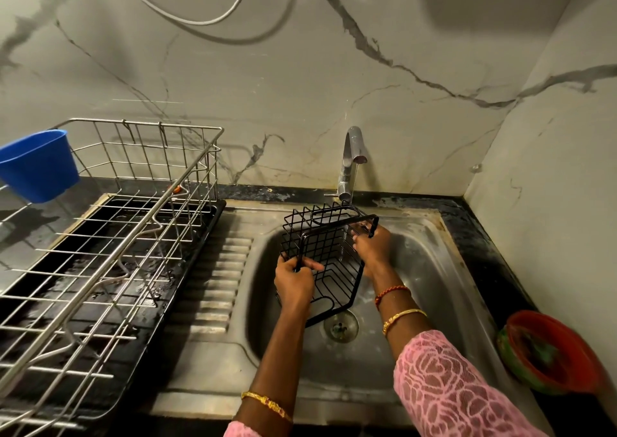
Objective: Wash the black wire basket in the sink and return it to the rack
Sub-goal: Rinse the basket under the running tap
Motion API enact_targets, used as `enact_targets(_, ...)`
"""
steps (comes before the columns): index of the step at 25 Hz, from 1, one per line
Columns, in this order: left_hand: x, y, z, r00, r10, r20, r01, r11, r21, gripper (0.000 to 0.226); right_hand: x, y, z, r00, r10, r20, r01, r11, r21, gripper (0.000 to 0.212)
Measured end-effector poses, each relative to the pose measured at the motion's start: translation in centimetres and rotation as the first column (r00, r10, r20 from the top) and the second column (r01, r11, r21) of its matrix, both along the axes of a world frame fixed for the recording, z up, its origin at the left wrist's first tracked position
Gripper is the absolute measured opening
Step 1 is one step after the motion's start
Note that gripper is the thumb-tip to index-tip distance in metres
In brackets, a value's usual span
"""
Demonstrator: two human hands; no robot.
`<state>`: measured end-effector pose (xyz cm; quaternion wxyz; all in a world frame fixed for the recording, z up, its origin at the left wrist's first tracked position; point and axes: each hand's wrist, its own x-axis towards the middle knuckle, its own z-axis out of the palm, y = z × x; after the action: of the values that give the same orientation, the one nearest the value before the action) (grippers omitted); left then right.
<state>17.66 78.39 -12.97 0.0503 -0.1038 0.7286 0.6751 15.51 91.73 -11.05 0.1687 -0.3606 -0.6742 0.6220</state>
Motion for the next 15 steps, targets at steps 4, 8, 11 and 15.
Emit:
enact_targets(4, -0.3, -0.4, -0.4, 1.0, 0.005, -0.029, -0.005, 1.0, -0.02, 0.045, -0.4, 0.0, 0.0, 1.0, 0.025, 0.002, -0.025, 1.0, 0.018, 0.031)
enact_targets(8, -1.2, -0.5, -1.2, 0.999, -0.023, -0.033, 0.022, 0.999, -0.03, 0.053, -0.9, 0.4, 0.2, 1.0, 0.015, -0.025, -0.015, 0.999, 0.029, 0.026)
enact_targets(11, -1.7, -0.1, -1.3, 0.998, -0.058, -0.01, 0.058, 0.998, -0.028, 0.052, -1.5, 1.0, 0.3, 0.999, -0.014, -0.038, 0.015, 1.0, 0.022, 0.032)
enact_targets(15, -1.5, 0.5, -0.5, 0.997, -0.073, -0.038, 0.074, 0.997, 0.005, 0.046, -2.2, 2.0, 0.1, 0.999, -0.017, -0.039, 0.018, 1.0, 0.011, 0.033)
